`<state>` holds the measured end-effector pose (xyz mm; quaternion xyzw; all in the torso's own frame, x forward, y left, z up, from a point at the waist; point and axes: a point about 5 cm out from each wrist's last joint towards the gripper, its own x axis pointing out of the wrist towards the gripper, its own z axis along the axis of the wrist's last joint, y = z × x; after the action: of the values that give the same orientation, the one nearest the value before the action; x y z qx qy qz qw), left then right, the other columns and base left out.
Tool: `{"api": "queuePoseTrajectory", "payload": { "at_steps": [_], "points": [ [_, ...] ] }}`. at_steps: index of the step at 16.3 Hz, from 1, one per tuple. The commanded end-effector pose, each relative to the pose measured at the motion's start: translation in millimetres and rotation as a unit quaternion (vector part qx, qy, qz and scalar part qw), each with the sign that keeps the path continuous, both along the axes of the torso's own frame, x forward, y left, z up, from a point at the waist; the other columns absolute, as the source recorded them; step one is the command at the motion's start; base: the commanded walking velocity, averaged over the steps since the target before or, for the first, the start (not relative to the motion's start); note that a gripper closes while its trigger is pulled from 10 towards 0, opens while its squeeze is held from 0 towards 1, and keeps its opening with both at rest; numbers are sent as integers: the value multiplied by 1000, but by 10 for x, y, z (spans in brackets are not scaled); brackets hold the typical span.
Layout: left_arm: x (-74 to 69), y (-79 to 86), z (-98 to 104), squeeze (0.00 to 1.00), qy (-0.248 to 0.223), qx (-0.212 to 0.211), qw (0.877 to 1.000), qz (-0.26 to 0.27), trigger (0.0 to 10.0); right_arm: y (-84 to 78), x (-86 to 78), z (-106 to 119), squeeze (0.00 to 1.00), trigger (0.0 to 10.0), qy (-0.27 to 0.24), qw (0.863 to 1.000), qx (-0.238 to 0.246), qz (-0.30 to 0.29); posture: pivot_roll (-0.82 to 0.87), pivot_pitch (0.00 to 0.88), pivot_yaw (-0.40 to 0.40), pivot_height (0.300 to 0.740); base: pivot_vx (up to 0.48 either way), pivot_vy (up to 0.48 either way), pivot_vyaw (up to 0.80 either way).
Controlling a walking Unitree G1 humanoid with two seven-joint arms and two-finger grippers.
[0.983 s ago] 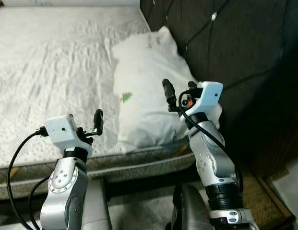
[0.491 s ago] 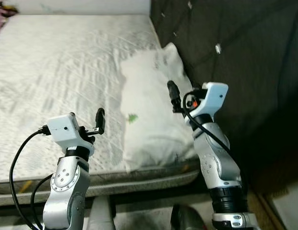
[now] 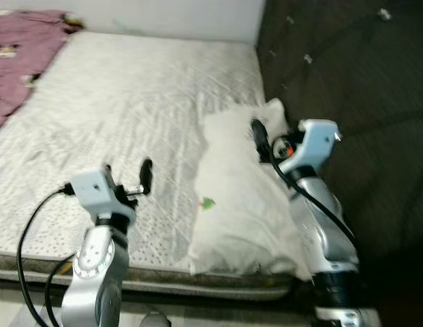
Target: Clean up the room
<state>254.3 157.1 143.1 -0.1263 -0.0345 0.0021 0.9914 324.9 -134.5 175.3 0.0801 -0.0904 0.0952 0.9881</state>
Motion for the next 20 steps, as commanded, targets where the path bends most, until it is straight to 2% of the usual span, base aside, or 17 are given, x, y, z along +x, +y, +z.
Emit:
{"api": "queuePoseTrajectory", "payload": {
  "at_steps": [1, 3, 5, 7, 9, 11, 13, 16, 20],
  "points": [
    [-31, 6, -1, 0, 3, 3, 1000, -2, 10000, -75, -21, -39, 0, 10000, 4, 1000, -9, -10, 54, 25, -34, 740, 0, 0, 0],
    [-69, 21, -24, 0, 14, 0, 1000, 0, 10000, -172, -52, -113, 0, 10000, 14, 999, -21, -19, 55, 6, -38, 740, 0, 0, 0],
    [-109, 41, -2, 0, 12, 22, 1000, -3, 10000, -234, -145, -205, 0, 10000, 32, 999, -26, -17, 62, 0, -44, 740, 0, 0, 0],
    [-156, 65, 20, 0, -2, 38, 998, -44, 10000, -337, -281, -309, 0, 10000, 45, 997, -60, -22, 60, 0, -50, 740, 0, 0, 0],
    [-235, 179, -23, 0, 13, 59, 998, -17, 10000, -473, -451, -429, 0, 10000, 52, 992, -114, -31, 48, 0, -56, 740, 0, 0, 0],
    [-314, 216, -33, 0, 22, 44, 999, -1, 10000, -614, -570, -554, 0, 10000, 79, 986, -134, -58, 45, 1, -63, 740, 0, 0, 0],
    [-355, 184, 11, 0, 11, 45, 999, -8, 10000, -581, -612, -620, 0, 10000, 104, 982, -141, -64, 44, 11, -69, 740, 0, 0, 0],
    [-399, 219, -56, 0, 12, 71, 997, -3, 10000, -426, -620, -548, 0, 10000, 85, 988, -119, -42, 36, 13, -53, 740, 0, 0, 0],
    [-376, 70, -65, 0, 24, 61, 997, -44, 10000, -419, -539, -525, 0, 10000, 82, 989, -97, -76, 60, 30, -61, 740, 0, 0, 0]
  ]
}}
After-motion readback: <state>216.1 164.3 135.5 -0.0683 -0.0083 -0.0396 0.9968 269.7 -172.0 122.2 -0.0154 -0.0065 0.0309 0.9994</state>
